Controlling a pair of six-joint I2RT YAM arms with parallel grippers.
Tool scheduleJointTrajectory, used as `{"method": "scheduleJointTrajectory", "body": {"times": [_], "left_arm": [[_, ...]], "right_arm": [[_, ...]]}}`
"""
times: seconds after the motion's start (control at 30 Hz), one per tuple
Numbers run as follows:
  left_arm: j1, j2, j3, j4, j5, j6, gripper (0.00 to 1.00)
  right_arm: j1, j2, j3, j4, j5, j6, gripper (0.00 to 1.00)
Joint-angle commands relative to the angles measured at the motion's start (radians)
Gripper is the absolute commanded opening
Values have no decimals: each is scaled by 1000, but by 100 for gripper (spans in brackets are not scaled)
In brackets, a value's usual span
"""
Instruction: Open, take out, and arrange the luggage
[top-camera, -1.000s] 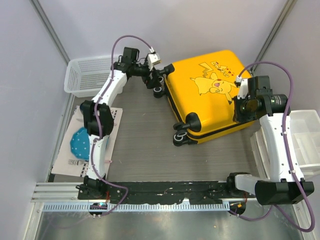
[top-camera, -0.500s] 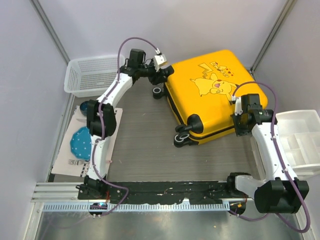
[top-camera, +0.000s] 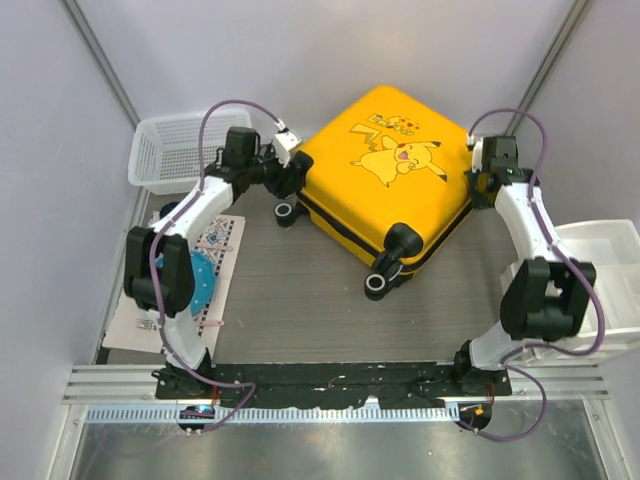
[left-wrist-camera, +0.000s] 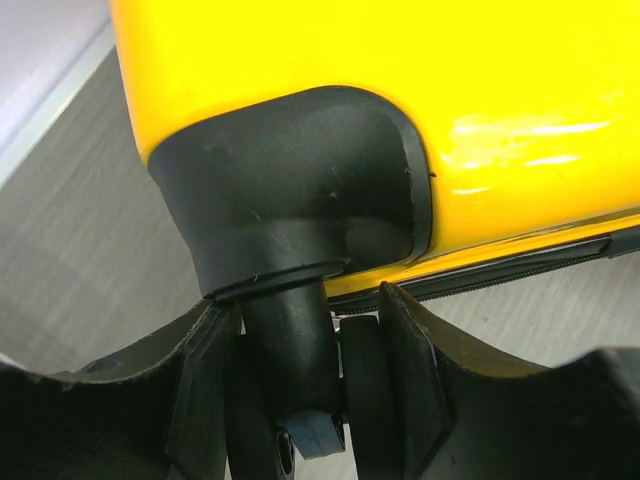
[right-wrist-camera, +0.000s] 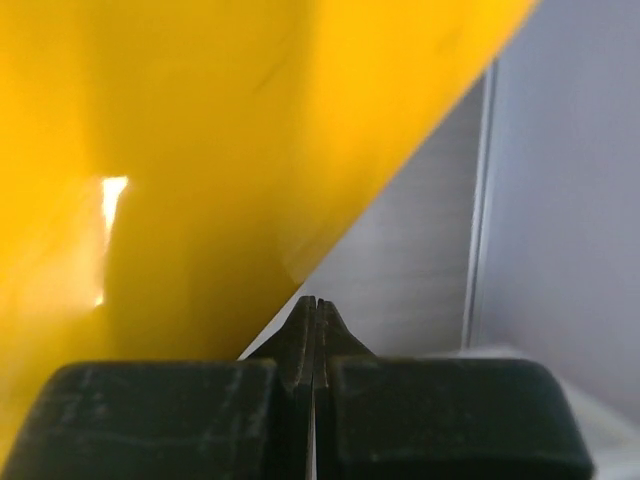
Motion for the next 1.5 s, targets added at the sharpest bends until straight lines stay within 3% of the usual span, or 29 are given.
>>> {"method": "scheduleJointTrajectory", "body": {"times": [0.0,0.13,0.27,0.37,0.4,0.43,0.47,0.57,0.67,0.77,0.9,0.97,1.03,1.07,1.17,1.23,1.33,1.47], "left_arm": [[-82,-117,-185,16,57,-179,0],[-185,-182,-274,124,-109,-270,0],[-243,-201,-294,221,-201,-382,0],[-263,-216,-277,255,-262,-414,0],[-264,-223,-276,254,-281,-417,2],[-264,-231,-274,251,-281,-419,10],[-260,-255,-276,235,-282,-419,42],[-210,-312,-322,246,-270,-463,99],[-153,-394,-382,270,-213,-482,100],[-146,-479,-458,344,-355,-532,100],[-143,-527,-480,321,-386,-478,100],[-134,-500,-448,251,-433,-549,100],[-120,-475,-442,234,-472,-613,99],[-113,-472,-446,252,-415,-609,100],[-110,-463,-460,339,-278,-510,99],[-120,-417,-417,306,-195,-436,100],[-139,-340,-325,159,-198,-373,100],[-140,-286,-319,151,-232,-389,100]], "right_arm": [[42,208,196,272,-95,19,0],[39,334,427,271,-89,52,0],[28,359,526,255,-122,85,1],[23,336,560,229,-127,68,7],[22,325,563,202,-129,63,19],[22,292,565,180,-132,56,27],[20,275,565,151,-136,48,43],[20,172,554,30,-141,52,62],[20,51,525,-126,-218,84,68],[23,-50,479,-307,-325,124,68],[45,-127,343,-479,-400,175,67],[109,-140,301,-493,-316,311,65],[175,-140,260,-527,-270,342,65],[192,-143,243,-524,-264,373,66],[210,-158,189,-516,-273,410,71],[212,-146,175,-521,-293,413,74],[212,-129,167,-509,-313,439,75],[215,-98,144,-513,-250,464,75]]}}
